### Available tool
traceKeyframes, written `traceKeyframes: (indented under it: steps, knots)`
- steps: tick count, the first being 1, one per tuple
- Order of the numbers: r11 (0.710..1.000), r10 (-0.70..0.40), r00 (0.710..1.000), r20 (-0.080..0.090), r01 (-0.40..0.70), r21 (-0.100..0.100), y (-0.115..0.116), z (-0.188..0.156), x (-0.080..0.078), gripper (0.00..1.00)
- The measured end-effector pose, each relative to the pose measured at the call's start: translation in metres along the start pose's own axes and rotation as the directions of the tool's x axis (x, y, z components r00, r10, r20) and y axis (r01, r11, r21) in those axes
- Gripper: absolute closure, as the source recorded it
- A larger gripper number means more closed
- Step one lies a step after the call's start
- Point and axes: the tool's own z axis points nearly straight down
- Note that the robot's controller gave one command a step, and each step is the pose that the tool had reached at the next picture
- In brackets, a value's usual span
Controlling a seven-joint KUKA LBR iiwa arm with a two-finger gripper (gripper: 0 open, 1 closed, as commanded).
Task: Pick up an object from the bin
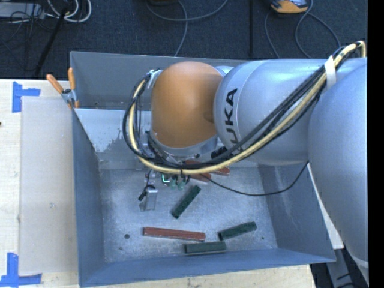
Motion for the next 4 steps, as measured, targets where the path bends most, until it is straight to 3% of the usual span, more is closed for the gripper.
traceKeyframes:
  steps: [1,2,3,4]
  knots:
    - [1.0,0.003,1.0,-0.005,-0.003,0.004,-0.081,0.088,0.045,0.0]
    - [0.999,0.039,0.999,0.001,-0.039,0.0,-0.065,0.122,0.072,0.0]
    - [0.999,0.044,0.999,0.005,-0.044,-0.001,-0.066,0.12,0.07,1.0]
    - [1.0,0.028,1.0,0.015,-0.028,-0.004,-0.073,-0.029,0.068,1.0]
